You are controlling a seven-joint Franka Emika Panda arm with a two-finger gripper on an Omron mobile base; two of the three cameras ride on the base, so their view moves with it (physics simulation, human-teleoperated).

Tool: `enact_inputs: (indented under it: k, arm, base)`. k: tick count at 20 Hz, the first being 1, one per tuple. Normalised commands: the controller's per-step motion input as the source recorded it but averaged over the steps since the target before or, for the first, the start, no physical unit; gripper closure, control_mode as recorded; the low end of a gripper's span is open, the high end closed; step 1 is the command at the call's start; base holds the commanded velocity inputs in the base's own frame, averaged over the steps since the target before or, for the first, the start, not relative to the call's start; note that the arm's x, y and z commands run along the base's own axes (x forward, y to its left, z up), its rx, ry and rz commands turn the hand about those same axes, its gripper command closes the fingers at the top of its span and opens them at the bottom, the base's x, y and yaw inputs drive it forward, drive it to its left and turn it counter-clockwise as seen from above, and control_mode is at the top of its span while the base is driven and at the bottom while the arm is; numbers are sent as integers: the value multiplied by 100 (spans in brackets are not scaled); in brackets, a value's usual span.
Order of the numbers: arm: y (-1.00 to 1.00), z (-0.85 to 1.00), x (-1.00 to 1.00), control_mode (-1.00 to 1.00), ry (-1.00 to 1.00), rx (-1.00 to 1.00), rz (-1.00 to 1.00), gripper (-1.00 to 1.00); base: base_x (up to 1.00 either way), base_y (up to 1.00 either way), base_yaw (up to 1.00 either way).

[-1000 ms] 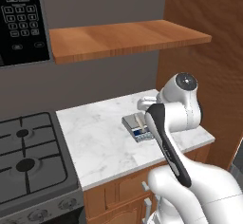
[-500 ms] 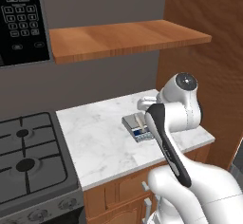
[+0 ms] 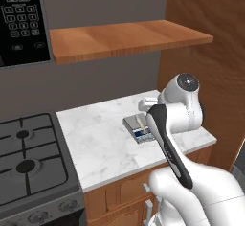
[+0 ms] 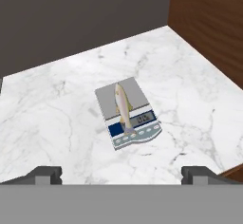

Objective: Take the fish from the fridge and place it on the digital scale on the counter by the fridge. Wait a few seconds for a reading, then move it to the plate on the dining counter.

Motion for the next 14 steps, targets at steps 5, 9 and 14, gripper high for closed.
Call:
enact_inputs:
  k: [5,9,14]
  arm:
    - [0,0,0,-100,0,0,0,-100]
    - [0,0,0,-100,0,0,0,-100]
    - [0,0,0,-100,0,0,0,-100]
  base:
    - [0,0,0]
    - [0,0,0]
    - [0,0,0]
